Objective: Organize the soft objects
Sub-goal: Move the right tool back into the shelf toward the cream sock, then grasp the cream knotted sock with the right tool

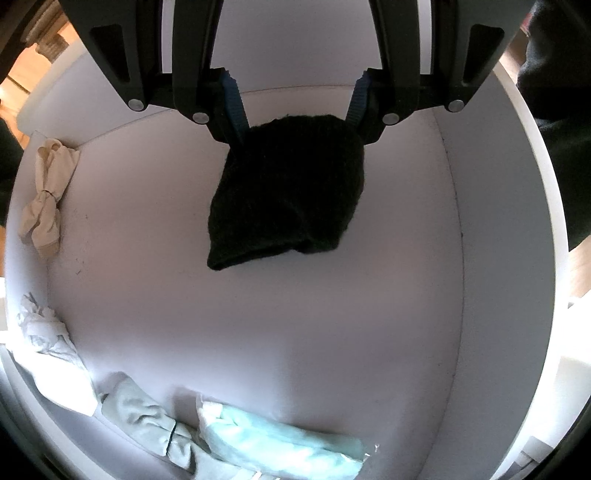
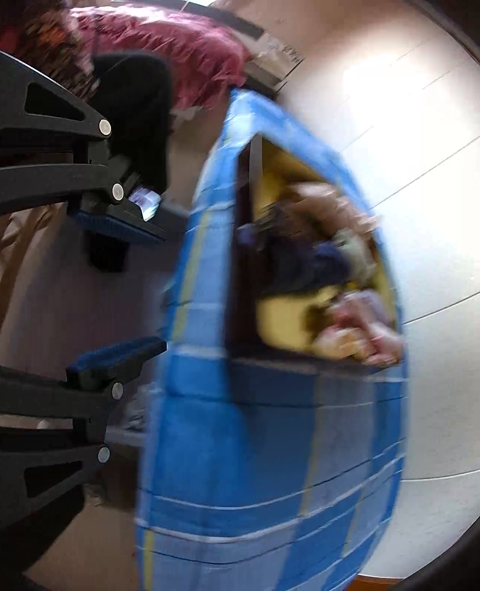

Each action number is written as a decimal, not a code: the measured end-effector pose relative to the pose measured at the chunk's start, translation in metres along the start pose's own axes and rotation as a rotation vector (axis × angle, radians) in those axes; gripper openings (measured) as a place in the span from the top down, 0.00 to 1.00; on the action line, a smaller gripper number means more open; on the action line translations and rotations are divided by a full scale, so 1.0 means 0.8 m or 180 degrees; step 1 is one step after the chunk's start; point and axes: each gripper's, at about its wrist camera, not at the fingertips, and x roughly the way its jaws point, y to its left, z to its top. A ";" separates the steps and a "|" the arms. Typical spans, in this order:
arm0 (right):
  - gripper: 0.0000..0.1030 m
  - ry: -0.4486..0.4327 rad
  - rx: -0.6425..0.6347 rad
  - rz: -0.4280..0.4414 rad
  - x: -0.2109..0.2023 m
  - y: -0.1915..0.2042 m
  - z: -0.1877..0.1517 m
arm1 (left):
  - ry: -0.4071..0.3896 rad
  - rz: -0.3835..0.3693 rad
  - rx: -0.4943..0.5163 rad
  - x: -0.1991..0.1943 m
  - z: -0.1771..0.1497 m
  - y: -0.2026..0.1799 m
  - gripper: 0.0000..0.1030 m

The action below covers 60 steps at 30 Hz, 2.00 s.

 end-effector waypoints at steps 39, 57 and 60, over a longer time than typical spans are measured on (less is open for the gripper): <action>0.37 0.2401 0.0639 -0.1270 0.279 -0.130 -0.156 | -0.0076 -0.0086 -0.0035 0.005 -0.004 0.015 0.31; 0.64 0.2155 0.0417 -0.1233 0.262 -0.116 -0.147 | -0.0604 -0.0388 0.0015 -0.081 -0.014 0.017 0.87; 0.64 0.2144 0.0426 -0.1218 0.253 -0.114 -0.158 | -0.0581 -0.0320 0.0048 -0.070 -0.012 0.023 0.87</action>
